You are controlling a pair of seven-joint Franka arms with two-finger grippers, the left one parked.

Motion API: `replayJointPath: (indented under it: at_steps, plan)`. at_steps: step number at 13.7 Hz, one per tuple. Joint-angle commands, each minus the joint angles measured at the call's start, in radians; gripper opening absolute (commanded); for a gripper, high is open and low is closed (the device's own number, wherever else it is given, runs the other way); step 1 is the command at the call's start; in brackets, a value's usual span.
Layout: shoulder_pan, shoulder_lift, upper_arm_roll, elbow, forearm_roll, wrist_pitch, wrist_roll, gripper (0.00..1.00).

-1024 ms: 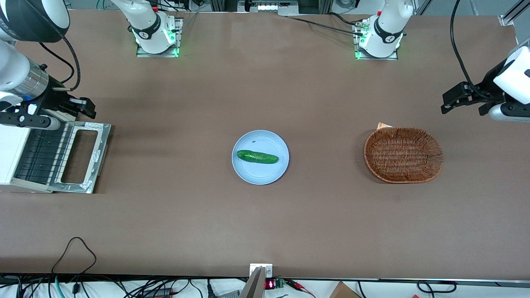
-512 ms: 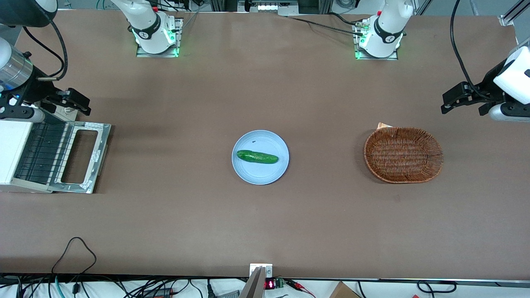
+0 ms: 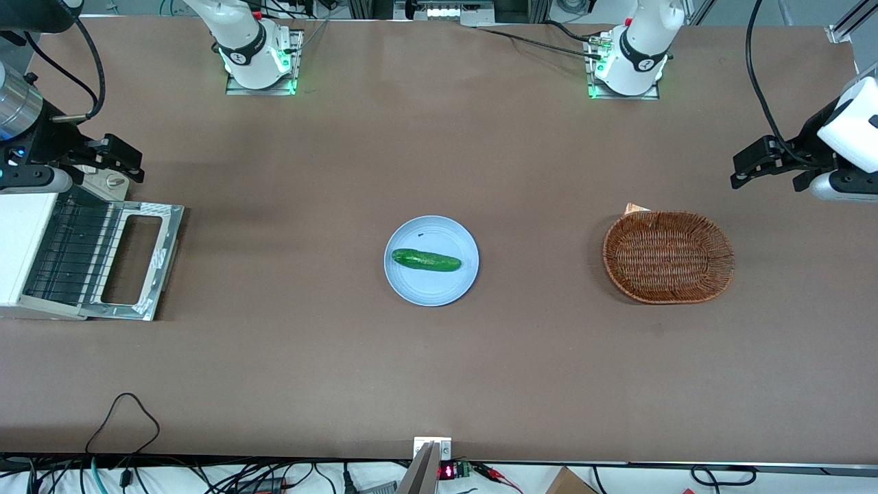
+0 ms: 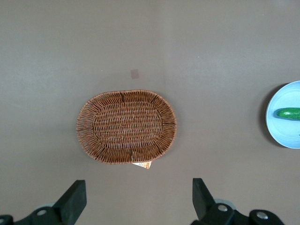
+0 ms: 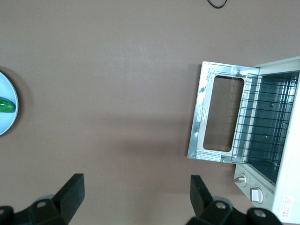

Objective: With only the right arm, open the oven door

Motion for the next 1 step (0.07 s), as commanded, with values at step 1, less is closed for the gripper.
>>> replayJointPath:
  at_steps: [1]
  plan:
    - [-0.01,0.002,0.005,0.014,0.01,-0.018,-0.021,1.0]
